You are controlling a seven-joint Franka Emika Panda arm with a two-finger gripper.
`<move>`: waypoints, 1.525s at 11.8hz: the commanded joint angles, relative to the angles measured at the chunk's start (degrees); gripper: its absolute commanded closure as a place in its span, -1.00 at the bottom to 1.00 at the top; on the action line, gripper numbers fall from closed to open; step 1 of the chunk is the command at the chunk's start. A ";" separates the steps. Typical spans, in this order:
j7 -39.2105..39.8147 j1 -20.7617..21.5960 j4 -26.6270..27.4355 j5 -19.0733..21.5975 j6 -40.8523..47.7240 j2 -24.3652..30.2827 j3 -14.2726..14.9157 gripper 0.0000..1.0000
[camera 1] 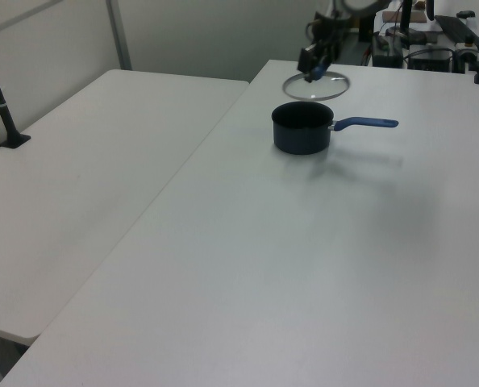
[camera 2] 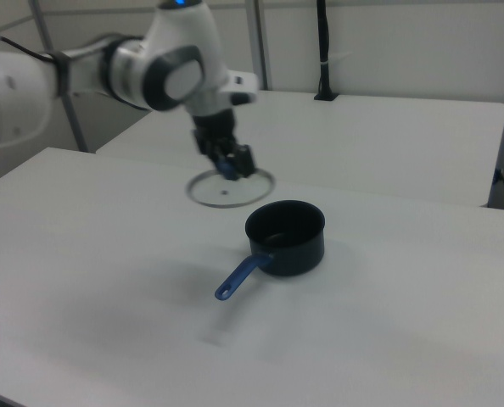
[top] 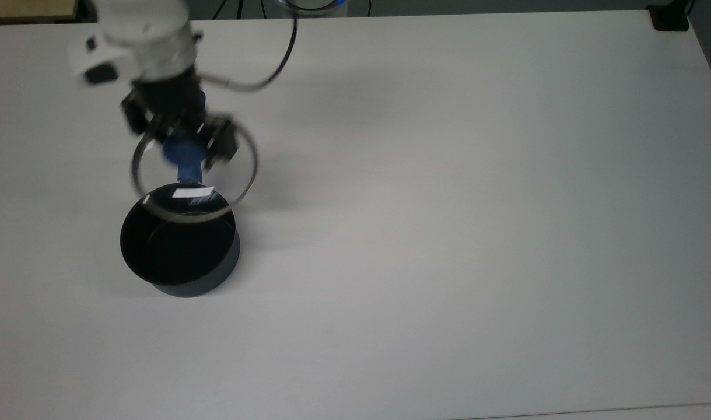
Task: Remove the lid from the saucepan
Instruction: 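Lift the glass lid up off the saucepan rim, then carry the lid beside the saucepan and lower it onto the table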
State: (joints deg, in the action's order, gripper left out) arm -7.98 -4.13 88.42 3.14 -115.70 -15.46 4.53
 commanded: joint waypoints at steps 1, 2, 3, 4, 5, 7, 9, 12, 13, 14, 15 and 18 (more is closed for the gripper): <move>3.94 0.09 15.85 0.64 8.55 14.98 -4.95 -0.09; 4.03 0.53 22.08 0.64 7.86 18.15 -5.84 -0.09; 5.16 1.31 27.45 0.38 7.86 20.27 -5.93 -0.09; 5.95 2.02 32.03 0.46 7.07 20.90 -5.94 -0.09; 5.53 2.20 34.95 0.46 3.06 19.95 -5.94 -0.09; 5.26 1.15 38.49 0.37 -1.81 16.89 -5.94 -0.09; 3.34 -0.08 38.58 0.37 -4.34 14.24 -5.94 -0.07; 2.27 -0.52 38.23 -0.33 -6.38 11.25 -5.94 -0.62; 2.18 -0.35 38.23 -0.33 -5.77 11.33 -5.94 -1.00; 2.62 -0.26 38.23 -0.42 -4.64 11.59 -5.94 -1.00; 2.71 0.09 37.62 -0.42 -3.93 12.11 -6.28 -1.00; 1.66 -0.43 30.26 -0.24 3.61 13.96 -9.19 -1.00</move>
State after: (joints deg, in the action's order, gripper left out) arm -4.63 -4.71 124.29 3.06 -118.40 -4.17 -3.44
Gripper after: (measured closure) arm 0.000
